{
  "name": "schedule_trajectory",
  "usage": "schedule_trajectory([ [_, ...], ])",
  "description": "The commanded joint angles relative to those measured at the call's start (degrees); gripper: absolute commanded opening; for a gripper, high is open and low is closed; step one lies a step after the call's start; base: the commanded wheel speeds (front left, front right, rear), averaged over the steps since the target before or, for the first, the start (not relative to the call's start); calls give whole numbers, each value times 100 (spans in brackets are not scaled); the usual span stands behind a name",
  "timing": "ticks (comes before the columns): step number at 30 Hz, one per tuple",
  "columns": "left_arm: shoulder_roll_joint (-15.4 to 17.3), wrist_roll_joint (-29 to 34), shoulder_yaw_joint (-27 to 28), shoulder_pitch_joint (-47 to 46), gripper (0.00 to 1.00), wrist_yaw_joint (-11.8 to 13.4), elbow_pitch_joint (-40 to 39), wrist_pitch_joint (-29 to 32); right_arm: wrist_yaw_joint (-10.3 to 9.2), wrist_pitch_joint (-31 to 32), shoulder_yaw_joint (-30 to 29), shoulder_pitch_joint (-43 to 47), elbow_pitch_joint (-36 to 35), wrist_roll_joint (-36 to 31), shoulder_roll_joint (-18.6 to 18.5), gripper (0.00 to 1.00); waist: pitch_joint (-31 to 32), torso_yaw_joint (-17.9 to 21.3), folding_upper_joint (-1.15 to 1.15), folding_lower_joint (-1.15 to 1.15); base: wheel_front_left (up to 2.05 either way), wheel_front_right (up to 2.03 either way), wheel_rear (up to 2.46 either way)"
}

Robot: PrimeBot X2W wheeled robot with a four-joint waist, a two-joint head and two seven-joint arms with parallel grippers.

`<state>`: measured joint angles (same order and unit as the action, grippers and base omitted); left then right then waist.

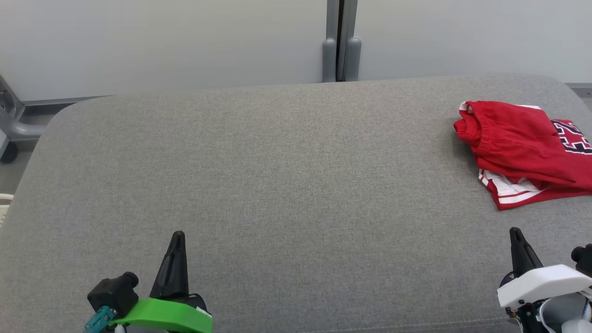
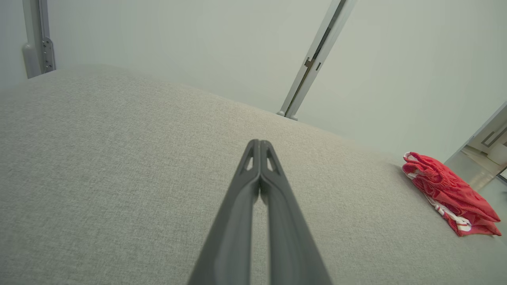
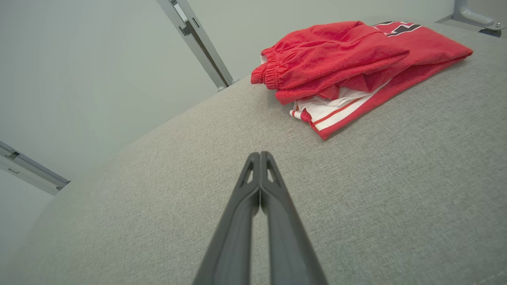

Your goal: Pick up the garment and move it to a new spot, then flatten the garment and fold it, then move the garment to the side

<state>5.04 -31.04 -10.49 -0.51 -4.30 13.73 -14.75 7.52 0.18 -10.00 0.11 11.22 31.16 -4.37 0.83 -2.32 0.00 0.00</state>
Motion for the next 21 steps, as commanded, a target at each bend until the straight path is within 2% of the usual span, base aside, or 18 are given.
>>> schedule_trajectory([
  [1,11,-190,-19,-28,0,-35,-107,-20,-1,94,-116,-120,-52,187,-62,0,-1,2,0,0,0,0,0],
  [21,-52,-1838,-325,41,0,-119,-304,-24,-1,1320,-1184,-263,117,1780,-96,0,-34,45,0,0,0,0,0],
])
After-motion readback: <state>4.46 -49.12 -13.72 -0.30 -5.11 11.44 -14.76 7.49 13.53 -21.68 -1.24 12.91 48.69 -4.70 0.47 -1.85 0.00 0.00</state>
